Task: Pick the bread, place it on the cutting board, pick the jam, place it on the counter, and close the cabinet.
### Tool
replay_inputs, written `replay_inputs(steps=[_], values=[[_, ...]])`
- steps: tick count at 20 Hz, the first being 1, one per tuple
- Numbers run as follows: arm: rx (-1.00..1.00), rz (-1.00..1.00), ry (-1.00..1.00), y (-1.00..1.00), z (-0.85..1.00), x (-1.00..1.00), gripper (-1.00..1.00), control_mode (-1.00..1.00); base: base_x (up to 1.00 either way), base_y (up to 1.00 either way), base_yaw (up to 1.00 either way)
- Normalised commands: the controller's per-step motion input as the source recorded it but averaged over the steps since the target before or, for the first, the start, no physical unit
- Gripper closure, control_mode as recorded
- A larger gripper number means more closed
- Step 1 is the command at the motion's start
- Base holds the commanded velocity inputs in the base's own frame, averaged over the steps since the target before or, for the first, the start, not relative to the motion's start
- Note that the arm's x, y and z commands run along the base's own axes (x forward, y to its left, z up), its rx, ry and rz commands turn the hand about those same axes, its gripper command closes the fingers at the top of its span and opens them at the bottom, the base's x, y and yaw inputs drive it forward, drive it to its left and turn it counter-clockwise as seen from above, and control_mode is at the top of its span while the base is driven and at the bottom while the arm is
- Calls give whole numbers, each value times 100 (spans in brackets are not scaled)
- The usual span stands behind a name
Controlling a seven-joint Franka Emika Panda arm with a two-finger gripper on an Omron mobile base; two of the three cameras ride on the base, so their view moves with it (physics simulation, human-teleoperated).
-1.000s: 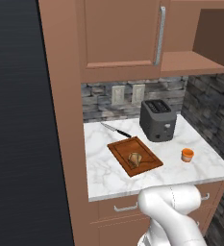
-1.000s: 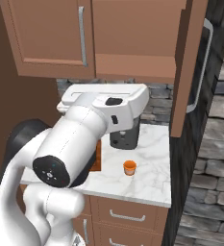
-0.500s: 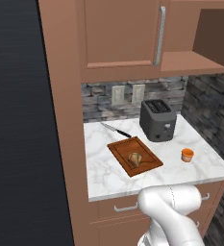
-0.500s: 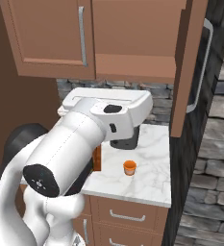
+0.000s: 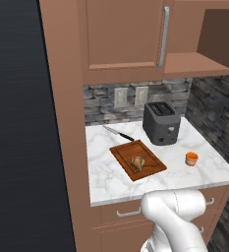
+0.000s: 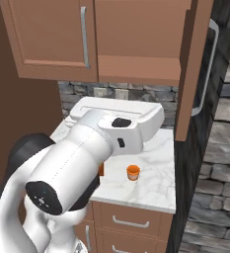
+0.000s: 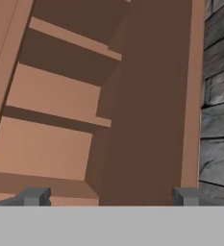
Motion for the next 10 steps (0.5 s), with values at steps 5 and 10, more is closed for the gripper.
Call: replay_inputs(steps=[5, 10], values=[[0, -3, 0, -15, -11, -10, -100, -100, 0, 0, 0], [0, -2, 0, -7, -8, -5, -100, -100, 0, 0, 0]])
